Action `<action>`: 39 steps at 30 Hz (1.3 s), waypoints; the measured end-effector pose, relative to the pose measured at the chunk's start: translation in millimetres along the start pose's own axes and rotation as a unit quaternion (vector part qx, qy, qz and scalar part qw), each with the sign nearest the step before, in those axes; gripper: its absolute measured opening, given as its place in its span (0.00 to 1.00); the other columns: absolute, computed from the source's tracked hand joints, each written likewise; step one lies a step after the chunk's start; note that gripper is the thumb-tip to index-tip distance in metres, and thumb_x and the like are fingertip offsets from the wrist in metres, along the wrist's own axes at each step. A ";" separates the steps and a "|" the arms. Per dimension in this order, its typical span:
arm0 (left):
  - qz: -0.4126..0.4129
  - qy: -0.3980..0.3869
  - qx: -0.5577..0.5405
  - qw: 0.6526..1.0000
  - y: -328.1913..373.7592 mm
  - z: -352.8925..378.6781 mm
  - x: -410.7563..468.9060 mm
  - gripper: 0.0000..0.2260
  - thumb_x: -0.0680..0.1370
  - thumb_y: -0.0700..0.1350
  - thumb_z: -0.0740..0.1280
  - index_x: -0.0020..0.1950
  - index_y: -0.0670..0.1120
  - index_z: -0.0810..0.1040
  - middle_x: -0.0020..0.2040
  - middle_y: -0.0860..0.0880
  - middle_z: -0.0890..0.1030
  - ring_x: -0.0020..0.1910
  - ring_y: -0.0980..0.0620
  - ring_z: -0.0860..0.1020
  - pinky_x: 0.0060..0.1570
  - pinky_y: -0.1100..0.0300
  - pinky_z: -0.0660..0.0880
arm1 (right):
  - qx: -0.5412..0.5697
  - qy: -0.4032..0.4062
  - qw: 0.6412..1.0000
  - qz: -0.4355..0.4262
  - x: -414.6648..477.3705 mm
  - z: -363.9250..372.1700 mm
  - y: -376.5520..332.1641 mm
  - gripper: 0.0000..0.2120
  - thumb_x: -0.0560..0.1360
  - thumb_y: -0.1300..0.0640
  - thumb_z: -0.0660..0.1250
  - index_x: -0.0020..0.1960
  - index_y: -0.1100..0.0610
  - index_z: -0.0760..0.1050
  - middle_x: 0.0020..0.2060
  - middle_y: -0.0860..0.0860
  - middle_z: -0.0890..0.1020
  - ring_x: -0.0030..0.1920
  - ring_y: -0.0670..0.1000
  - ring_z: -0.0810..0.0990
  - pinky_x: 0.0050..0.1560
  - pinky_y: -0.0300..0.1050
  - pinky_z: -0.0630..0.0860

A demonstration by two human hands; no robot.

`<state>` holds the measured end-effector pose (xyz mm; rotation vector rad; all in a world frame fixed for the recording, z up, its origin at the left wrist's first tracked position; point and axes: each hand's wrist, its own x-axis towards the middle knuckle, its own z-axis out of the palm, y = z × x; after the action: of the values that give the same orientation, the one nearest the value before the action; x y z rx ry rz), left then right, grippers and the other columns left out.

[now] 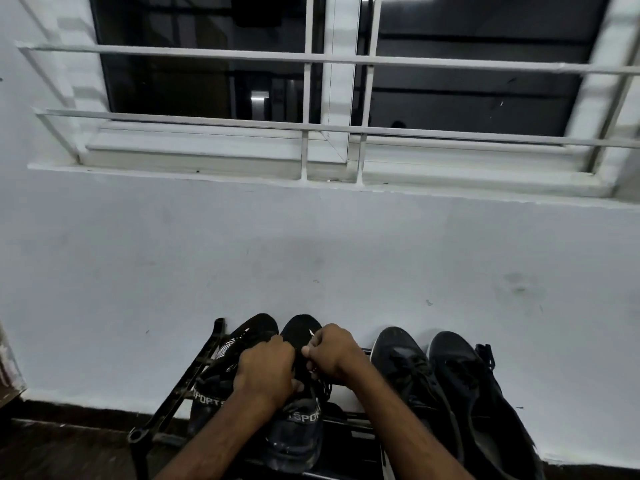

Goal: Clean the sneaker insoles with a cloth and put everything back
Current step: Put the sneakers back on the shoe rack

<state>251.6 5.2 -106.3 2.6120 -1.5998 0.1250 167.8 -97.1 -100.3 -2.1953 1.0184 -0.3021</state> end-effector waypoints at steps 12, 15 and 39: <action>0.072 0.034 -0.324 0.943 -27.1 -11.1 17.2 0.06 0.76 0.52 0.71 0.40 0.54 0.80 0.37 0.57 0.80 0.39 0.61 0.78 0.43 0.60 0.73 | 0.233 -0.170 0.947 0.139 -6.5 -14.9 -5.5 0.29 0.77 0.30 0.51 0.40 0.53 0.73 0.31 0.49 0.76 0.25 0.45 0.69 0.20 0.33 0.57; 0.142 -0.037 -0.276 0.950 -34.8 -7.9 22.6 0.06 0.75 0.54 0.71 0.50 0.54 0.82 0.44 0.57 0.79 0.47 0.56 0.80 0.49 0.58 0.75 | 0.275 -0.215 0.923 0.161 1.8 -22.4 -0.8 0.22 0.78 0.36 0.60 0.48 0.55 0.76 0.35 0.49 0.80 0.30 0.44 0.78 0.18 0.32 0.56; 0.059 0.056 -0.068 0.994 -22.2 -30.5 13.5 0.07 0.75 0.49 0.66 0.50 0.55 0.81 0.50 0.52 0.81 0.52 0.48 0.80 0.44 0.57 0.69 | 0.371 -0.256 0.887 0.098 -3.8 -46.7 -23.7 0.06 0.80 0.69 0.58 0.50 0.63 0.74 0.38 0.60 0.83 0.33 0.52 0.83 0.33 0.43 0.82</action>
<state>276.7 6.6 -75.0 2.3669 -1.6620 0.1595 157.3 -106.4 -49.7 -1.3504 0.6597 0.0036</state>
